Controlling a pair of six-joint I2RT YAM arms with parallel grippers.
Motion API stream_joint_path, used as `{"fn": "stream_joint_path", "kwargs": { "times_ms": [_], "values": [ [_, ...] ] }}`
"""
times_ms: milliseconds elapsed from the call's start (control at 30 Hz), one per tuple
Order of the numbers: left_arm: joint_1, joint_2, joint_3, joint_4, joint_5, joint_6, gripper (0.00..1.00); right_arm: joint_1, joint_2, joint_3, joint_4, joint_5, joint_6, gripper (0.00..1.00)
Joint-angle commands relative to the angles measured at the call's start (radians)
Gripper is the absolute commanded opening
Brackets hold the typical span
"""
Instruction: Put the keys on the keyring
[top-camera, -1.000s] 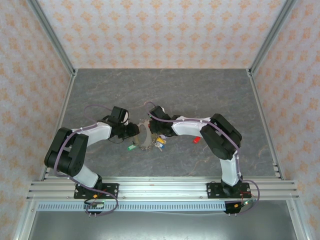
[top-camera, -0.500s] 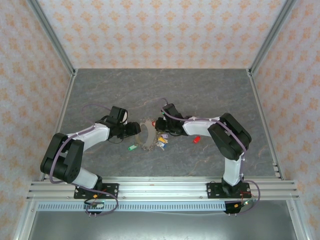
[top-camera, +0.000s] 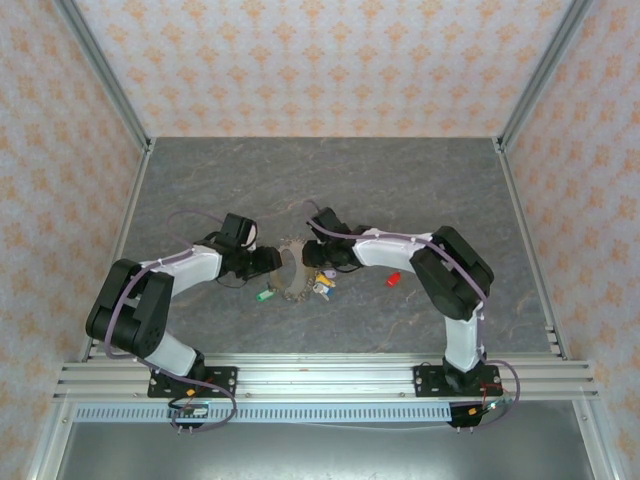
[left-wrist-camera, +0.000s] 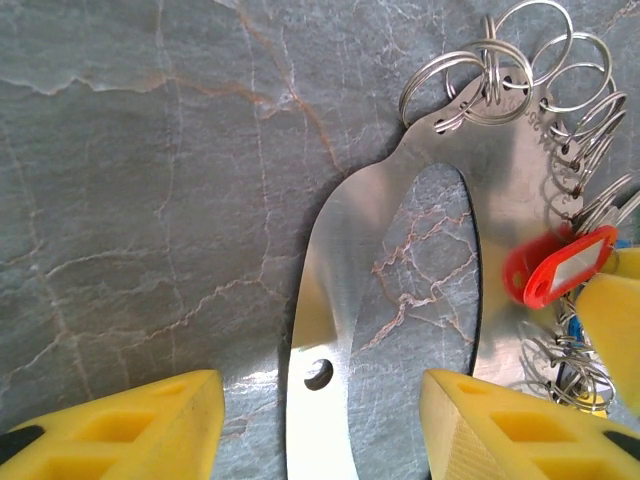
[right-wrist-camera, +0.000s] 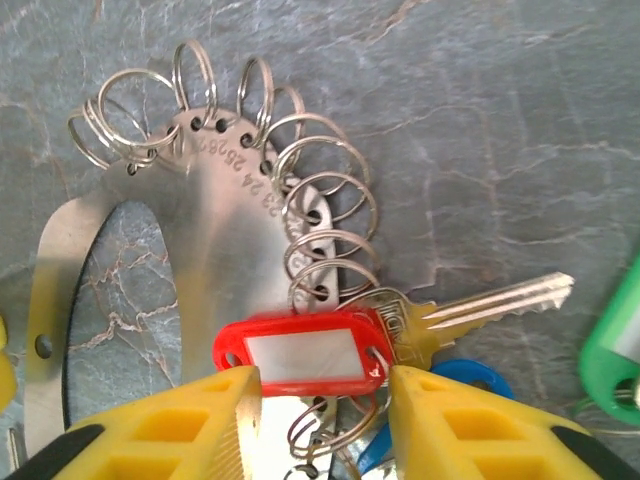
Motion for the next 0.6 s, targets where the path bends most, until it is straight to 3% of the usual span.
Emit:
{"fn": "stream_joint_path", "kwargs": {
  "times_ms": [0, 167, 267, 567],
  "values": [
    [0.001, 0.022, 0.004, 0.027, 0.027, -0.004, 0.54, 0.012, 0.056, 0.062, -0.140, 0.072, -0.056, 0.45],
    [0.001, 0.028, 0.003, 0.022, 0.029, 0.003, 0.53, 0.037, 0.121, 0.154, -0.231, 0.140, -0.080, 0.48],
    [0.001, 0.035, 0.003, 0.027, 0.031, 0.004, 0.52, 0.047, 0.157, 0.189, -0.274, 0.195, -0.066, 0.41],
    [0.001, 0.029, 0.002, 0.022, 0.025, 0.005, 0.49, 0.043, 0.125, 0.154, -0.195, 0.137, -0.017, 0.26]
  ]
}}
